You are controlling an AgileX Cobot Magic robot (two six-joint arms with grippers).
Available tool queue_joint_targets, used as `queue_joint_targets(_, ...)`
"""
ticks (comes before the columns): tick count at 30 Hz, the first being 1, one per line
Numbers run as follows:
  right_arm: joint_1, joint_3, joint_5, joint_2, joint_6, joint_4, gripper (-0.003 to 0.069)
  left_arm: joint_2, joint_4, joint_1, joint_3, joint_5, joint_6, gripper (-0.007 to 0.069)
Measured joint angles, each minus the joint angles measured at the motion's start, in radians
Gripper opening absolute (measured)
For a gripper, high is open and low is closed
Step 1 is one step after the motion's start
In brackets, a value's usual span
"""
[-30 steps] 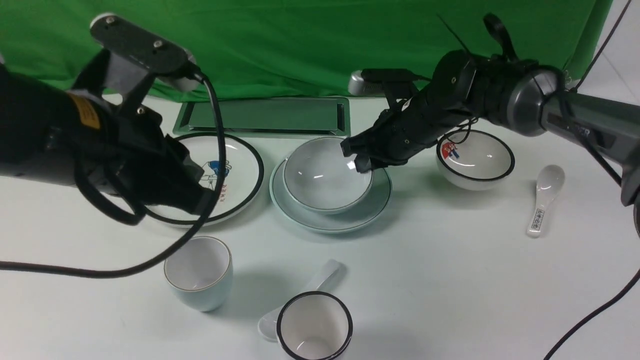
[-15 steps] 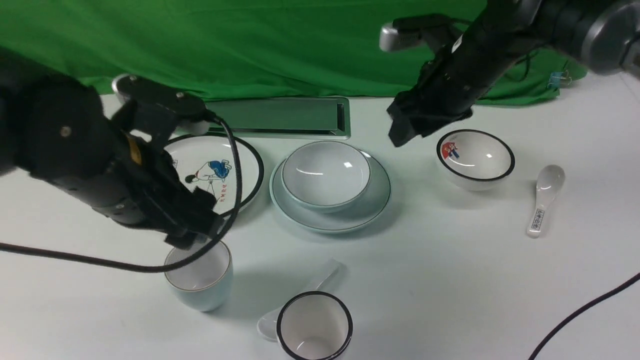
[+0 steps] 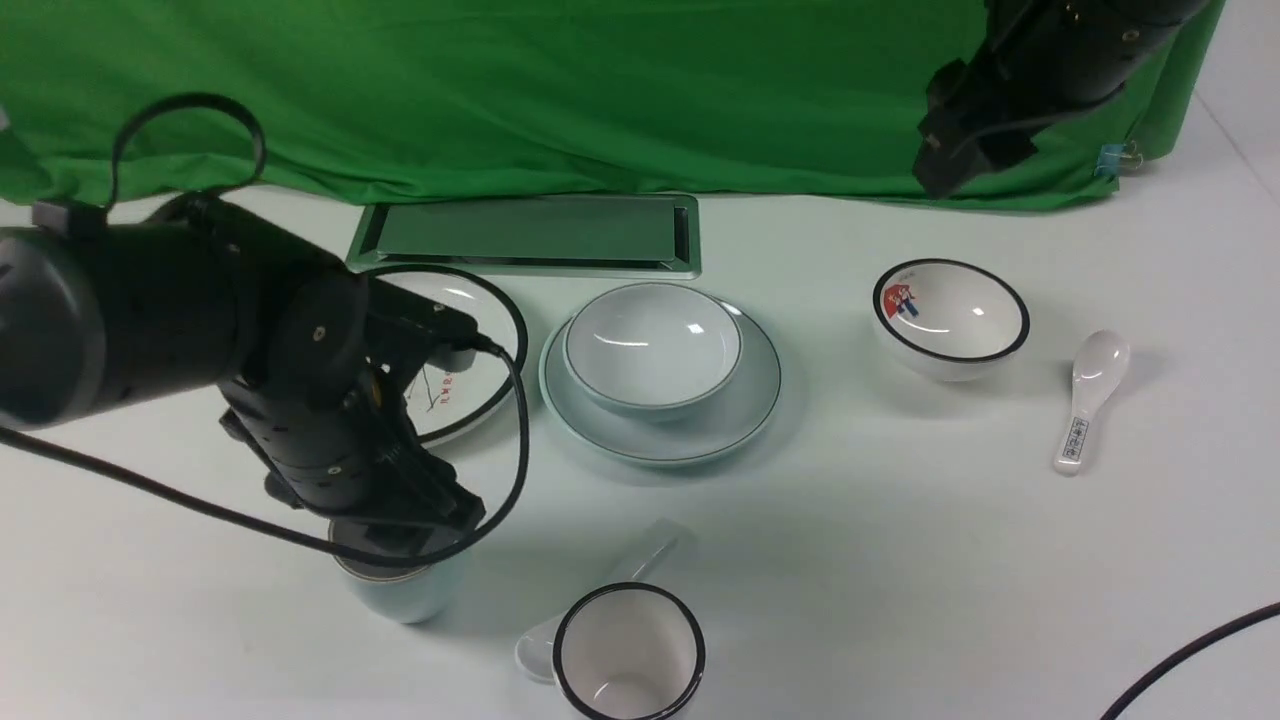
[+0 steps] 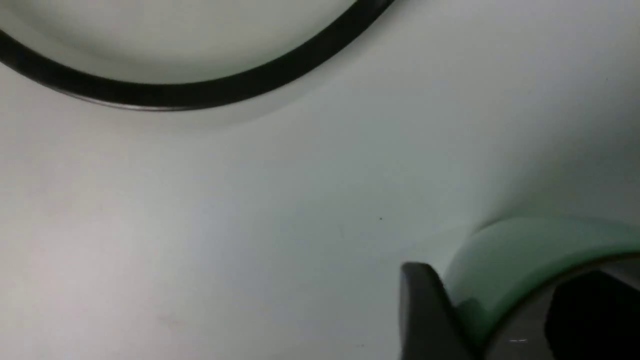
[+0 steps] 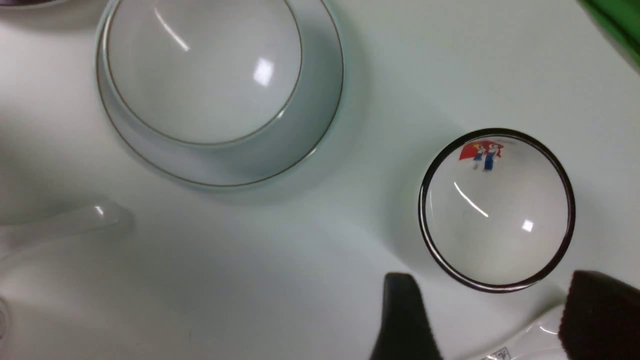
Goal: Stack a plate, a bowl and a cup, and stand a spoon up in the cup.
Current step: Use the left arm to grab a blue teacup, then use the left arm to put the blue teacup into the blue rice bowl in the middle
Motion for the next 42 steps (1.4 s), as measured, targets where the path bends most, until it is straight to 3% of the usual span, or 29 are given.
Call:
queue_joint_targets(2,0.0,0.0,0.001,0.0,0.001,0.0,0.0442,-0.005,0.001,0.0,-0.007,0.008,0.001,0.0089)
queue_joint_targets(4,0.0,0.0,0.001,0.0,0.001,-0.005,0.043,-0.014,0.0,0.0,-0.04,0.042,0.004,0.0007)
queue_joint_targets(7,0.0,0.0,0.002,-0.001,0.001,-0.03,0.0406,-0.03,-0.018,0.0,-0.125,0.078,0.014,-0.0003)
queue_joint_targets(14,0.0,0.0,0.003,-0.046,0.003,-0.114,0.0338,0.043,-0.178,0.0,-0.49,0.075,0.163,-0.0003)
queue_joint_targets(21,0.0,0.0,0.003,-0.124,0.004,-0.123,0.0316,0.402,-0.222,0.0,-0.911,0.224,0.184,-0.0003)
queue_joint_targets(29,0.0,0.0,0.004,-0.171,0.004,-0.123,0.0307,0.673,-0.233,0.0,-1.181,0.407,0.188,0.0)
queue_joint_targets(34,0.0,0.0,0.004,-0.172,0.004,-0.123,0.0307,0.695,-0.243,-0.001,-1.214,0.426,0.188,0.005)
queue_joint_targets(41,0.0,0.0,0.004,-0.172,0.001,-0.124,0.0306,0.656,-0.242,-0.001,-1.292,0.458,0.184,0.0342)
queue_joint_targets(42,0.0,0.0,0.004,-0.172,0.001,-0.124,0.0306,0.651,-0.242,-0.001,-1.295,0.458,0.184,0.0351)
